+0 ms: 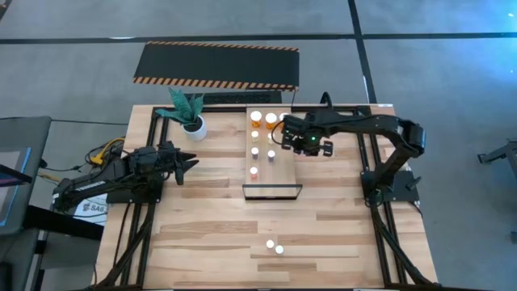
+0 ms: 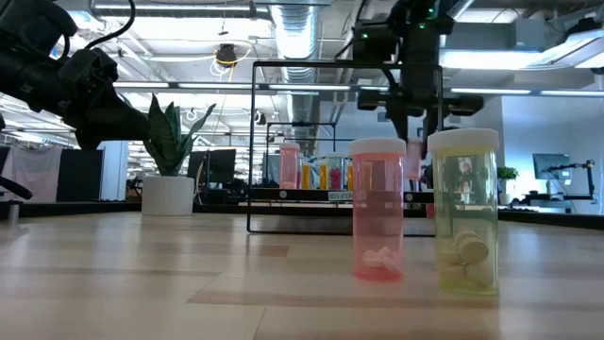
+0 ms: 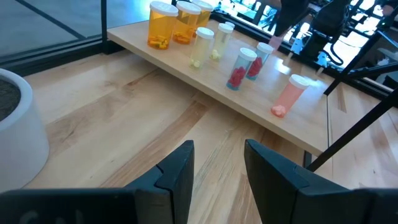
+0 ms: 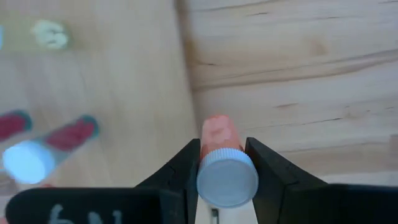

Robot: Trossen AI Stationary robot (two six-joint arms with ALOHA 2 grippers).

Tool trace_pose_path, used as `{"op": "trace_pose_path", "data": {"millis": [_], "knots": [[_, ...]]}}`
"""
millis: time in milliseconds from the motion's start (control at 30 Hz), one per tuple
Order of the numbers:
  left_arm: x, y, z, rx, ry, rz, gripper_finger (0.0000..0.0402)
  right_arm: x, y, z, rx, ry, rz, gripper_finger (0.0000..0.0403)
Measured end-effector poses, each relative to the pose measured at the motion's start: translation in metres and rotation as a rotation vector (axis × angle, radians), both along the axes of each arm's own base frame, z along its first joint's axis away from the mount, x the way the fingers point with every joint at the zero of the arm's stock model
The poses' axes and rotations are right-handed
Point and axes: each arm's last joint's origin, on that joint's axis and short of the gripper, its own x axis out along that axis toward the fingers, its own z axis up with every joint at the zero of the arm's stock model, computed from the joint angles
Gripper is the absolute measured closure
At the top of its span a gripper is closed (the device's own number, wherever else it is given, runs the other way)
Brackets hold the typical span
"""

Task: Pick and place medicine bottles onto shelf by color
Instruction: Put the top small pink pill bottle on the shelf aligned with the other small pink pill bottle

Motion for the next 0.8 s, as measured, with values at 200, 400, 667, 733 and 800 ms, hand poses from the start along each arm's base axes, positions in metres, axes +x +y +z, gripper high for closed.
{"op": "trace_pose_path", "data": {"millis": [200, 400, 667, 733, 800], "knots": [[0.000, 0.000, 0.000, 0.000, -0.001, 0.000, 0.0274, 0.024, 0.004, 0.001, 0.004, 0.024, 0.063, 0.0279], [0.000, 0.000, 0.000, 0.000, 0.000, 0.000, 0.0274, 0.048, 0.010, -0.003, 0.001, 0.027, 0.121, 0.0279], [0.000, 0.000, 0.000, 0.000, 0.000, 0.000, 0.0274, 0.070, 0.022, -0.005, 0.012, 0.060, 0.168, 0.0279], [0.000, 0.000, 0.000, 0.000, 0.000, 0.000, 0.0274, 0.076, 0.027, -0.004, 0.012, 0.064, 0.185, 0.0279], [0.000, 0.000, 0.000, 0.000, 0.000, 0.000, 0.0274, 0.077, 0.031, -0.002, 0.011, 0.062, 0.198, 0.0279]]}}
